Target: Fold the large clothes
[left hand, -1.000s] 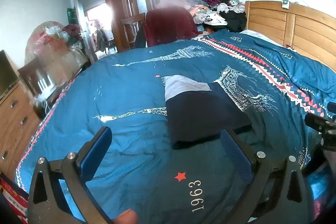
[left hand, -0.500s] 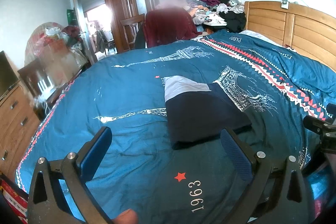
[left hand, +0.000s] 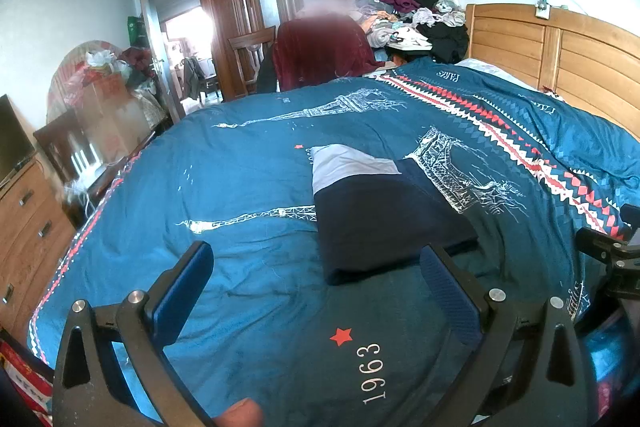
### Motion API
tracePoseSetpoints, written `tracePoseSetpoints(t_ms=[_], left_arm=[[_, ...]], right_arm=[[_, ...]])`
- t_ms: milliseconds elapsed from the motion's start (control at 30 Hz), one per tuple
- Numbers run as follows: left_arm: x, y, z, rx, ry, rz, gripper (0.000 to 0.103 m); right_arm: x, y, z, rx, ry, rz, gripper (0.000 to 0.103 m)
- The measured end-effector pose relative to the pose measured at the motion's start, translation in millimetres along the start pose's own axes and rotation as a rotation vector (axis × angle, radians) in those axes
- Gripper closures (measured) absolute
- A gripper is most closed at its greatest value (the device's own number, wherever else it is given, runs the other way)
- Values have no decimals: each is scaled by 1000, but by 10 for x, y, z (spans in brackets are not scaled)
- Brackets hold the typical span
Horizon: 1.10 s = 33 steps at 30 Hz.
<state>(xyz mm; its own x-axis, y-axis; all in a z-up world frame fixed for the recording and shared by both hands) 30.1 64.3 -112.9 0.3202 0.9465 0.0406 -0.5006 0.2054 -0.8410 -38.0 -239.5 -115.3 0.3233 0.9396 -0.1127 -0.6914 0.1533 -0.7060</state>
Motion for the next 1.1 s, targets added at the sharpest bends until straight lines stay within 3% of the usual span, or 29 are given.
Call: tracePoseSetpoints(t_ms=[1100], left_arm=[[6,38,5,0,2,0,0]], right_arm=[[24,95,-36,12,-2,-5,0]])
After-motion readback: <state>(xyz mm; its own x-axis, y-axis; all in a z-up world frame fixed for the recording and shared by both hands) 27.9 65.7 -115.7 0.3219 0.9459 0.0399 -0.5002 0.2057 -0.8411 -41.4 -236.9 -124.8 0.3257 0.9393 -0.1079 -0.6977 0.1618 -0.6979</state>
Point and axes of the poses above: each gripper's, at about its wrist camera, not at the fingertips, and z roughly against the way its jaws point, x to its left, y to its underside, the point moved 8 cm from there along -z, roughly the way its jaws point, and after that the axes turned 11 degrees about y, right-handed, at the moved point
